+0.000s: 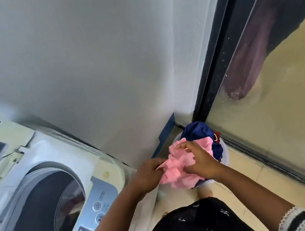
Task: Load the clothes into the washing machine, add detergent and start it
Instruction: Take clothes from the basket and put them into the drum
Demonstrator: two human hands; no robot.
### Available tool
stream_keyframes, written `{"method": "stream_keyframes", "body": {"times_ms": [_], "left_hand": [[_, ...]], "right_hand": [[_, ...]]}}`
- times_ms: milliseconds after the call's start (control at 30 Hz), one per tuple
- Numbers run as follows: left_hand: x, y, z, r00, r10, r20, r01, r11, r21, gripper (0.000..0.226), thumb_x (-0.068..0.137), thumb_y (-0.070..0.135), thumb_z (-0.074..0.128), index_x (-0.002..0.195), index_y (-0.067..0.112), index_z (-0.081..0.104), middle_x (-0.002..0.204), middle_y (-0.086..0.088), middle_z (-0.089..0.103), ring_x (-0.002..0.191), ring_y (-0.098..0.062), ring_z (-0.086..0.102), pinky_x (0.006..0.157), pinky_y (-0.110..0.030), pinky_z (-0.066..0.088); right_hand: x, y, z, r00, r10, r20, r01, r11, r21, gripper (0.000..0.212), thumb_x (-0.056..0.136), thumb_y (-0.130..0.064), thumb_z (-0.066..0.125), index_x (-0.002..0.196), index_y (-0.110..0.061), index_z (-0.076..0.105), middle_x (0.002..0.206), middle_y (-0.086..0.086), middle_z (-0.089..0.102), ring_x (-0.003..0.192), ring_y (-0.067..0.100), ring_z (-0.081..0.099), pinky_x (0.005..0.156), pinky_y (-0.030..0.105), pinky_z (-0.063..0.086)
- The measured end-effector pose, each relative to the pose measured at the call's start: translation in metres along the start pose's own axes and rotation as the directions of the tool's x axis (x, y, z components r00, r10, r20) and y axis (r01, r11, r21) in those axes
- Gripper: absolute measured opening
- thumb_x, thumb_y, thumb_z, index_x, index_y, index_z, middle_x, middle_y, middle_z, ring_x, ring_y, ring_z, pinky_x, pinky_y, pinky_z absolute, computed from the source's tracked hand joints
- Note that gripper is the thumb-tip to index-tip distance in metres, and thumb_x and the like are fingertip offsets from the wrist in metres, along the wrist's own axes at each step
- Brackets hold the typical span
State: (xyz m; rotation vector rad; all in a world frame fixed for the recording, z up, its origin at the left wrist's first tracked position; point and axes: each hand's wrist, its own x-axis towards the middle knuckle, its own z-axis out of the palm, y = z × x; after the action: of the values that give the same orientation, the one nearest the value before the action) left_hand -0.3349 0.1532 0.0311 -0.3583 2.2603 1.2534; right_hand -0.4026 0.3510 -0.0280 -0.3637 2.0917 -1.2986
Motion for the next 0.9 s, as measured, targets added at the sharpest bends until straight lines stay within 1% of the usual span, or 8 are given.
{"method": "stream_keyframes", "body": {"times_ms": [133,267,433,533,633,733,800,900], "left_hand": [[-0.046,0.033,-0.028,0.948,0.305,-0.088,-0.305,0.952,0.016,0.024,0.1,0.015,0.05,0.106,0.025,0.071,0.1,0.01,0.072,0.09,0.0,0.065,0.08,-0.015,0.049],[-0.089,0.047,-0.068,0.878,0.462,-0.126,-0.462,0.886,0.027,0.029,0.096,0.008,0.049,0.115,0.016,0.069,0.107,0.008,0.072,0.099,-0.01,0.067,0.085,-0.024,0.053],[-0.092,0.001,-0.087,0.903,0.224,-0.368,-0.075,0.924,0.376,0.037,0.092,0.011,0.054,0.127,0.022,0.054,0.119,-0.004,0.058,0.107,-0.024,0.06,0.09,-0.035,0.05],[-0.092,-0.007,-0.07,0.963,0.098,-0.25,-0.053,0.982,0.179,0.082,0.077,0.039,0.071,0.146,0.027,0.028,0.136,0.002,0.046,0.12,-0.019,0.052,0.103,-0.036,0.045],[-0.086,0.008,-0.036,0.987,0.128,-0.093,-0.135,0.988,-0.072,0.106,0.076,0.036,0.082,0.153,0.03,0.009,0.133,0.017,0.033,0.124,0.001,0.036,0.1,-0.017,0.037],[-0.062,0.018,-0.007,0.974,0.176,-0.14,-0.2,0.963,-0.181,0.101,0.079,0.034,0.08,0.151,0.034,0.008,0.133,0.025,0.03,0.12,0.01,0.032,0.089,-0.001,0.034],[-0.048,0.024,0.003,0.941,0.222,-0.257,-0.286,0.926,-0.245,0.082,0.082,0.03,0.078,0.144,0.037,0.025,0.138,0.022,0.041,0.119,0.008,0.045,0.096,-0.007,0.039],[-0.043,0.032,0.0,0.902,0.234,-0.362,-0.34,0.903,-0.264,0.045,0.088,0.019,0.071,0.116,0.047,0.048,0.112,0.024,0.058,0.101,0.017,0.056,0.081,-0.004,0.044]], "right_hand": [[0.011,0.011,0.009,0.975,0.039,0.219,0.034,0.947,-0.319,0.109,0.06,-0.007,0.084,0.151,-0.022,0.026,0.141,-0.004,0.027,0.128,0.013,0.027,0.111,0.029,0.029],[0.03,0.009,0.022,0.998,0.005,0.068,0.018,0.94,-0.34,0.065,0.078,-0.025,0.071,0.138,-0.025,0.047,0.143,0.006,0.048,0.132,0.028,0.045,0.108,0.048,0.038],[0.024,-0.032,-0.007,0.991,-0.038,-0.125,-0.033,0.856,-0.516,0.028,0.091,-0.01,0.053,0.118,-0.008,0.047,0.102,0.014,0.065,0.096,0.036,0.064,0.068,0.036,0.044],[0.004,-0.083,-0.029,0.964,-0.152,-0.22,0.013,0.85,-0.527,0.039,0.082,0.0,0.055,0.115,-0.011,0.037,0.081,0.006,0.056,0.071,0.03,0.057,0.056,0.032,0.034],[-0.019,-0.145,-0.028,0.952,-0.263,-0.157,0.159,0.863,-0.48,0.055,0.075,0.004,0.054,0.118,-0.02,0.032,0.076,0.002,0.057,0.062,0.02,0.055,0.049,0.031,0.039],[-0.04,-0.186,-0.011,0.941,-0.335,-0.052,0.286,0.866,-0.41,0.059,0.074,0.006,0.05,0.119,-0.026,0.033,0.078,0.0,0.058,0.065,0.011,0.056,0.045,0.017,0.038],[-0.049,-0.196,-0.004,0.937,-0.347,-0.03,0.313,0.877,-0.366,0.059,0.072,0.007,0.05,0.119,-0.026,0.038,0.082,0.001,0.058,0.069,0.012,0.057,0.048,0.018,0.041],[-0.055,-0.196,-0.012,0.925,-0.376,-0.059,0.341,0.888,-0.309,0.056,0.071,0.007,0.051,0.117,-0.024,0.045,0.085,-0.001,0.06,0.07,0.007,0.057,0.051,0.016,0.042]]}}
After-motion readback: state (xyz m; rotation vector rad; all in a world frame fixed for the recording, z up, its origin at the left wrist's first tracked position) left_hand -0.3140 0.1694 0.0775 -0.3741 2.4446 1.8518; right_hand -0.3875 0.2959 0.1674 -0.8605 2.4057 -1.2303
